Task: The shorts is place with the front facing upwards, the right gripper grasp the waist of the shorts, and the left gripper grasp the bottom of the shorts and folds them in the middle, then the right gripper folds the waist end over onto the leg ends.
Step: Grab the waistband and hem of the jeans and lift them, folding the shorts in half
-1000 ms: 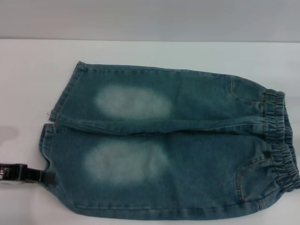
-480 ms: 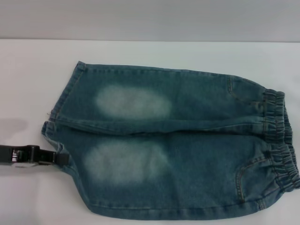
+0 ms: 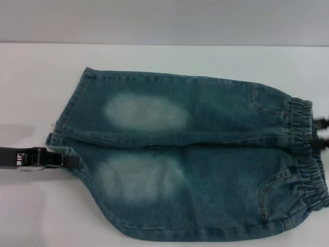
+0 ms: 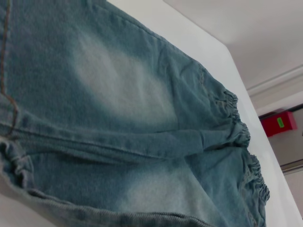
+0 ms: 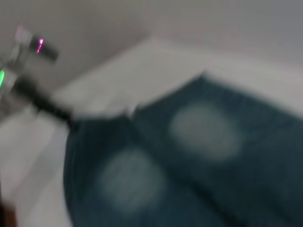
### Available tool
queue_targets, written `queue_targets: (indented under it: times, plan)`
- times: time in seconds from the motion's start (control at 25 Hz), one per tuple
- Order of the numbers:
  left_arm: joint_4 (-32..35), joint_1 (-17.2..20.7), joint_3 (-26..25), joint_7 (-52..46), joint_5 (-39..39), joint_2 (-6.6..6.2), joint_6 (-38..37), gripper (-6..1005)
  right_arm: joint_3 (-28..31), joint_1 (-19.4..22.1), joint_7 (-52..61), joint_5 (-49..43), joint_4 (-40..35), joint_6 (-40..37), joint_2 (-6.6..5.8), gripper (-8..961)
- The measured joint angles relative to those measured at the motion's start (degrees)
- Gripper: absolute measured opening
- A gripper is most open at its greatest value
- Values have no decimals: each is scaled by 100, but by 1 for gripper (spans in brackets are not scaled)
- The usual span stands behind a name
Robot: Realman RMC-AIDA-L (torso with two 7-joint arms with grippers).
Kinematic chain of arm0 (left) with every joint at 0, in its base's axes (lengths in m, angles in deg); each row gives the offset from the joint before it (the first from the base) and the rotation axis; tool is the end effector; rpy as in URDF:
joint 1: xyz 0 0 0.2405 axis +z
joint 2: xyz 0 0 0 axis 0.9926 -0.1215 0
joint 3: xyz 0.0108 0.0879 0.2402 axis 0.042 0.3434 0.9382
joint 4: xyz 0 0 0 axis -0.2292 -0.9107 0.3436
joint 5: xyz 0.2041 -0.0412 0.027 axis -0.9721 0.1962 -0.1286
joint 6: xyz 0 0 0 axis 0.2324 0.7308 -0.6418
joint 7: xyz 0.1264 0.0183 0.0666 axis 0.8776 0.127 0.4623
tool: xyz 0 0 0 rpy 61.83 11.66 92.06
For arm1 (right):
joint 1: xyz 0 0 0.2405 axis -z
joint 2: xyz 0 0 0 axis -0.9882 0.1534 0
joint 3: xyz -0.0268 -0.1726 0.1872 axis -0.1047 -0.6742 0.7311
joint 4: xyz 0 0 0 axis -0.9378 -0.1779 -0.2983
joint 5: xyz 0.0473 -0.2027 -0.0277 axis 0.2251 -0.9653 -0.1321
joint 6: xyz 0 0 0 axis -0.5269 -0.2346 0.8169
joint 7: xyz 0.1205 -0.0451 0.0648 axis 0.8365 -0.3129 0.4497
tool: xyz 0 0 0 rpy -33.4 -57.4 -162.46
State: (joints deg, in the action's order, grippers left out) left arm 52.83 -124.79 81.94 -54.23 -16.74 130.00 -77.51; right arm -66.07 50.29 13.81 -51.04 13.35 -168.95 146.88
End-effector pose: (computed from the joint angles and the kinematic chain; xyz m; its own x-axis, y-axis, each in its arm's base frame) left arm -0.3183 0.3040 0.0568 0.2602 0.9313 0.2550 0.9389 -0.3056 0.1581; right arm 0.2900 0.3263 0.1134 0.7969 -0.5537 -0.2418 -0.5841 -0.8083 -0.0739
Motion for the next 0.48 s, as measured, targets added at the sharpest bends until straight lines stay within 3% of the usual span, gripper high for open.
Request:
queue_targets:
  times: [0.2, 0.48]
  plan:
    - [-5, -8, 0, 11, 15, -4, 19, 80, -11, -102, -92, -984, -466, -271, -9, 694]
    - [30, -29, 0, 16, 16, 1, 19, 83, -164, -325, -162, -1952, -447, -241, 17, 695]
